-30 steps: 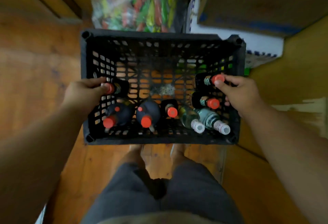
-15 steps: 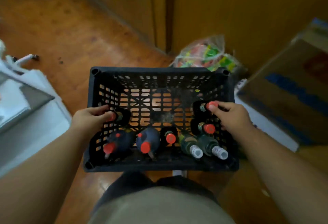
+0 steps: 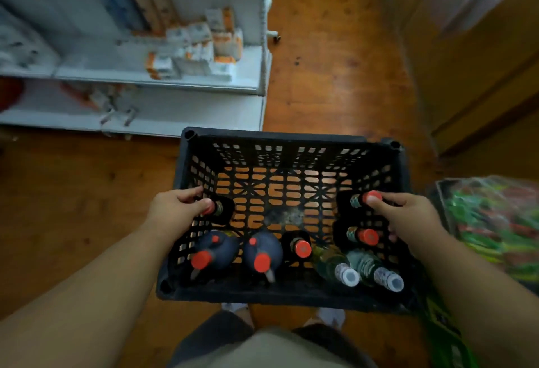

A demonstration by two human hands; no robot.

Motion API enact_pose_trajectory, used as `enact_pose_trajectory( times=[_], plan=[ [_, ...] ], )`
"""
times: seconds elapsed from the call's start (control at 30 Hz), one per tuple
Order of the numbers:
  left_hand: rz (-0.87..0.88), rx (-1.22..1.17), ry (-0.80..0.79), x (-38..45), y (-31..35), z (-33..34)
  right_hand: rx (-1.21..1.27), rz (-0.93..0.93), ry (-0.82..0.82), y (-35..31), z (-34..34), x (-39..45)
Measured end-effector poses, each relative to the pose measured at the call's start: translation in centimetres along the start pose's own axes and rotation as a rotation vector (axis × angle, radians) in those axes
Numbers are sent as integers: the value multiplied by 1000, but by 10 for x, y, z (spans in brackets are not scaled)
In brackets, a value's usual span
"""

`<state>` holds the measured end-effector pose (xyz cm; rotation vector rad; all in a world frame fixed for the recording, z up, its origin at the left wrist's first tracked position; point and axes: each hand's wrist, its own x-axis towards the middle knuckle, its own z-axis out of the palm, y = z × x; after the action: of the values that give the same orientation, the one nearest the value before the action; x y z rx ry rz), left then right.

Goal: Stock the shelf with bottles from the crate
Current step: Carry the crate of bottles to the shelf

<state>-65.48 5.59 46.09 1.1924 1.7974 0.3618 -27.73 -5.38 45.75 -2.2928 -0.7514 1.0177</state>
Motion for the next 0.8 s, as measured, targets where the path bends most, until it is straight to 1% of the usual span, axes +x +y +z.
enact_pose_trajectory(
  times=[0.17,0.3,0.57,0.63,0.8],
  plan=[
    [-80,-88,136,16,-66,-104,-115,-123,-126,-99,96,-13],
    [-178,-148,246,15,-101,-167,-178,-227,-259,-165,159,-23],
    [-371,-360,512,10,-148,-245,-278,-457,-502,-279,288,-2],
    [-416,-414,576,9,-158,-262,-304,-508,-545,-311,318,-7],
    [-489,-546,669,10,-196,-308,-435,-620,-628,-390,397,-36]
  ],
)
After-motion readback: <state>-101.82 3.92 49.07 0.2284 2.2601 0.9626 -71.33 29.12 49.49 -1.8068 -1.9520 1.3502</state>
